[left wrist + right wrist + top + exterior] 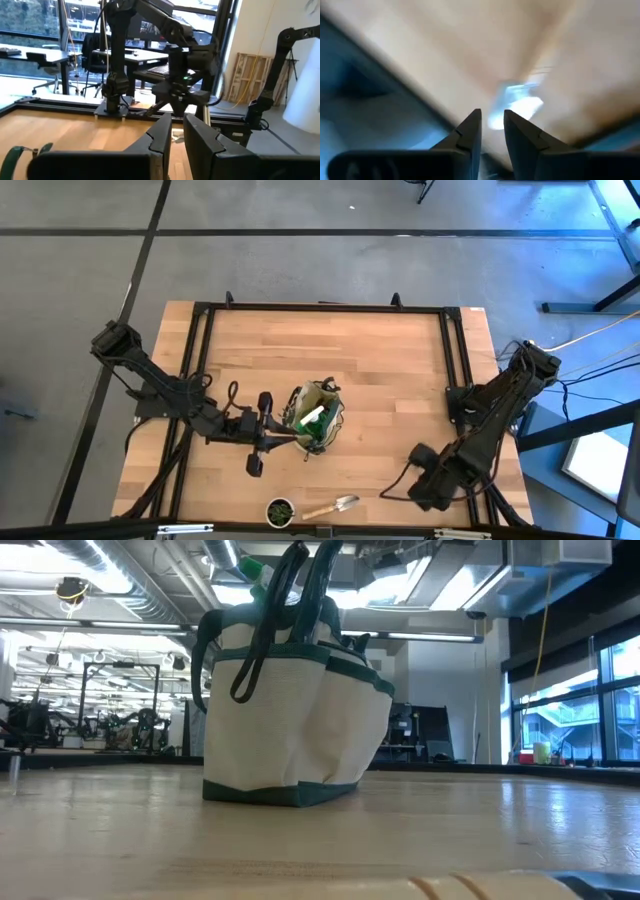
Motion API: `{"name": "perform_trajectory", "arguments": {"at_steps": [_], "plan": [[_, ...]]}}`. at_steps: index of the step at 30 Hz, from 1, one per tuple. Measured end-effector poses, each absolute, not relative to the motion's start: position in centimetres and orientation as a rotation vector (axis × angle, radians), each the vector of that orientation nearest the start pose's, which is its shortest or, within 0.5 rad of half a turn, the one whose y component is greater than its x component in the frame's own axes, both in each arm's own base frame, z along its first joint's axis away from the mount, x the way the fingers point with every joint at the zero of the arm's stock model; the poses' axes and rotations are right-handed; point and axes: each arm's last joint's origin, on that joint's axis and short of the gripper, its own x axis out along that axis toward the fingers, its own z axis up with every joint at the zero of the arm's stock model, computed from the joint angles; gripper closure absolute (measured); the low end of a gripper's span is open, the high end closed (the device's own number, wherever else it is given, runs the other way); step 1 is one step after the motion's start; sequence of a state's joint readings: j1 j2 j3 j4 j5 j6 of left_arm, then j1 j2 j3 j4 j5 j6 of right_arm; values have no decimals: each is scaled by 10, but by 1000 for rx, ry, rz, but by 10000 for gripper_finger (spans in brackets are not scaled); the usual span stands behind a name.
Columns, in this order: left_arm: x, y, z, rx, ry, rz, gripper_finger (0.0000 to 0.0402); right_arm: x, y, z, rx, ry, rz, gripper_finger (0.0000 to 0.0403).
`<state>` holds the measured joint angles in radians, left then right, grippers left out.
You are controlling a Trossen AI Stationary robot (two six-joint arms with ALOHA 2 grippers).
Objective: Pick & Place Garden tools in Gardening bag
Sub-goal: Put the left brown trowel into the side pocket of the green gardening bag
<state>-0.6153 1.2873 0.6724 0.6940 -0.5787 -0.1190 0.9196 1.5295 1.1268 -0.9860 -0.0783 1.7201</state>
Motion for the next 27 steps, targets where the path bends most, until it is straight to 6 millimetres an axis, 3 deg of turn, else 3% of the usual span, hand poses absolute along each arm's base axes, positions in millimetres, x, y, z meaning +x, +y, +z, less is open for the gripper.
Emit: {"name": "perform_trajectory", "arguments": {"at_steps": [2, 5, 15, 21, 27], "plan": [[232, -145, 272, -173, -59, -52, 357, 162, 215, 231, 706, 1507, -499, 320], [232, -146, 270, -182, -48, -73, 359, 166, 215, 231, 585, 1437, -392, 320], [232, -146, 269, -205, -37, -74, 362, 195, 241, 245, 16, 970, 268, 320], [231, -147, 268, -221, -18, -90, 359, 223, 258, 240, -134, 735, 386, 316], [228, -151, 267, -239, -13, -108, 363, 245, 258, 206, -172, 792, 311, 274]]}}
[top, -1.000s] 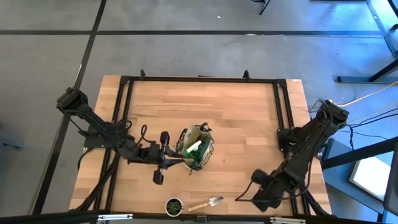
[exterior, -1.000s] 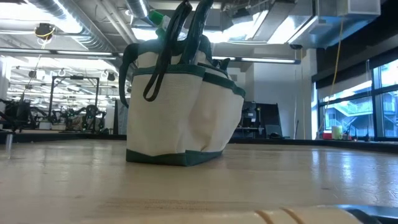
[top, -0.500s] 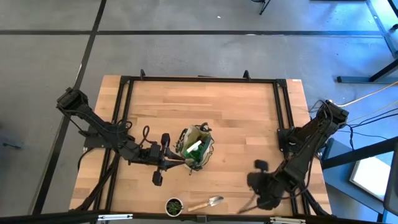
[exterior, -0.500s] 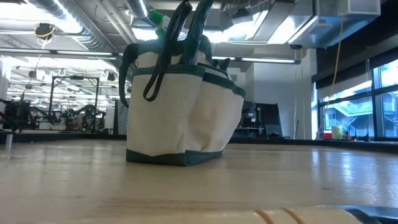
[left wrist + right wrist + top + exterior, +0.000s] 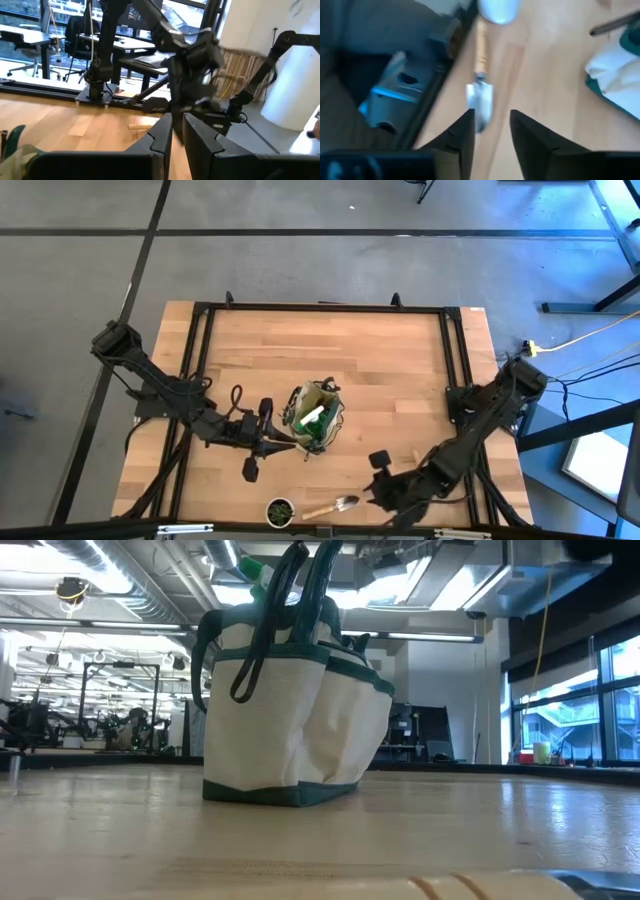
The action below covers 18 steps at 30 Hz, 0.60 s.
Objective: Pick & Place Garden tools in Gardening bag
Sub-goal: Put the left brown trowel into the side pocket of the green gardening bag
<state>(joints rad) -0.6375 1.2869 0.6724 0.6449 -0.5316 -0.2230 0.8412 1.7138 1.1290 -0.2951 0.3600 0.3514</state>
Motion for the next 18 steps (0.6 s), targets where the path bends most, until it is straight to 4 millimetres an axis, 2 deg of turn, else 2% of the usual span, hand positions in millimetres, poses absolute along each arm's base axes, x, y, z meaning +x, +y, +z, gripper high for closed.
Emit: {"name": "perform_trajectory", "arguments": {"at_steps": [5, 10, 14, 18], "plan": [[227, -154, 268, -240, -12, -121, 361, 261, 259, 179, -217, 809, 281, 213], [227, -154, 268, -240, -12, -120, 364, 271, 266, 169, -287, 742, 338, 166], [227, -154, 268, -240, -13, -120, 366, 280, 276, 164, -286, 627, 382, 147], [227, -154, 268, -240, -13, -119, 364, 290, 282, 147, -256, 606, 420, 144]]}}
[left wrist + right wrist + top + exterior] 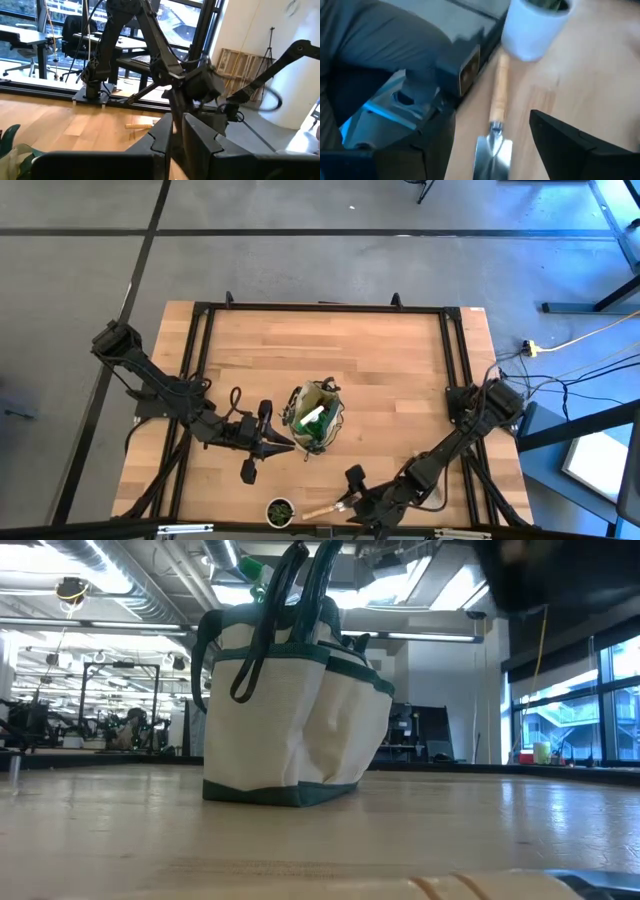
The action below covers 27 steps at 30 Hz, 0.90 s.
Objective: Pick & Place Garden tools in Gardening bag
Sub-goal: Put the left brown trowel into the side pocket of the green gardening bag
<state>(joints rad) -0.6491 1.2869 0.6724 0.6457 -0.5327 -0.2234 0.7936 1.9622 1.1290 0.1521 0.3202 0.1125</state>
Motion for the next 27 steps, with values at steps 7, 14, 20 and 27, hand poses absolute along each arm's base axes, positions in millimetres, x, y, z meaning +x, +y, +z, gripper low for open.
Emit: {"name": "perform_trajectory", "arguments": {"at_steps": [7, 14, 20, 27], "plan": [[227, -154, 268, -243, -13, -119, 368, 298, 273, 139, -181, 653, 382, 155], [227, -154, 268, -250, -12, -122, 368, 315, 275, 139, -164, 682, 453, 172], [228, -159, 262, -299, 5, -150, 368, 324, 281, 131, -169, 690, 499, 176], [228, -169, 258, -316, -8, -183, 368, 327, 280, 131, -198, 669, 481, 176]]}}
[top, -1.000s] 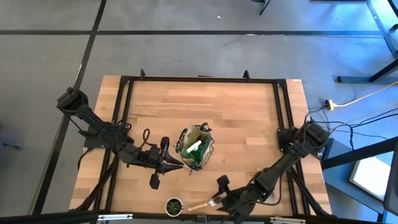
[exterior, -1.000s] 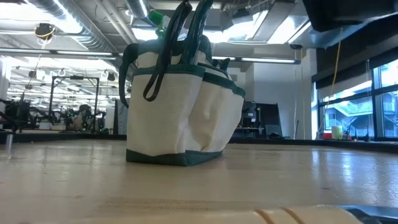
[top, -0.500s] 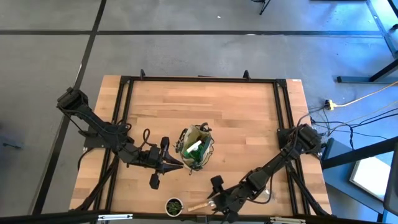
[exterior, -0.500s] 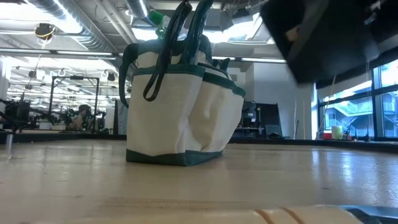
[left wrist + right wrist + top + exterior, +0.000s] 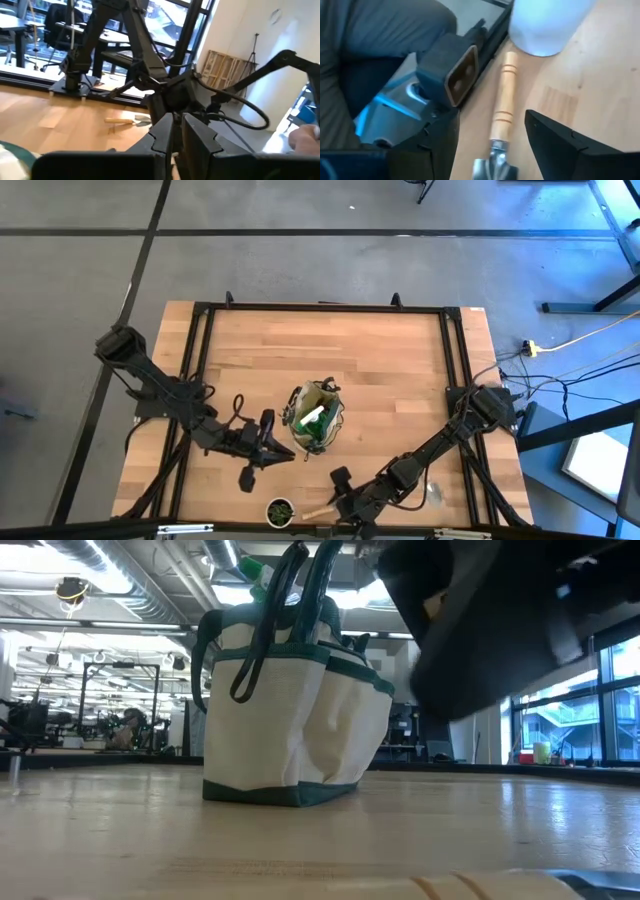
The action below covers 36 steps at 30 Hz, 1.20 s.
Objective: Pick & Place Garden tools in Gardening bag
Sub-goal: Put the left brown trowel into the side pocket of the green gardening bag
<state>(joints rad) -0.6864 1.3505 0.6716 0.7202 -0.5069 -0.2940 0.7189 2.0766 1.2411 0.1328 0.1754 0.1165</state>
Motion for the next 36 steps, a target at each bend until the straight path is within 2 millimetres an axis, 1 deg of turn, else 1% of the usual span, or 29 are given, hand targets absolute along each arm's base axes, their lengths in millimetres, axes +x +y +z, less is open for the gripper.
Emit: {"name": "perform_trajectory", "arguments": {"at_steps": [5, 10, 17, 26, 31, 36], "plan": [[225, -179, 253, -329, -2, -197, 368, 330, 273, 129, -256, 668, 395, 176], [219, -189, 249, -341, 16, -218, 368, 333, 270, 130, -230, 657, 360, 176], [209, -201, 248, -342, 24, -233, 368, 330, 275, 132, -172, 653, 376, 176], [198, -210, 248, -350, 25, -232, 368, 323, 284, 132, -187, 632, 346, 176], [196, -212, 248, -351, 24, -223, 368, 325, 284, 133, -183, 608, 326, 176], [195, -213, 247, -358, 25, -222, 368, 331, 291, 126, -203, 658, 342, 176]]}}
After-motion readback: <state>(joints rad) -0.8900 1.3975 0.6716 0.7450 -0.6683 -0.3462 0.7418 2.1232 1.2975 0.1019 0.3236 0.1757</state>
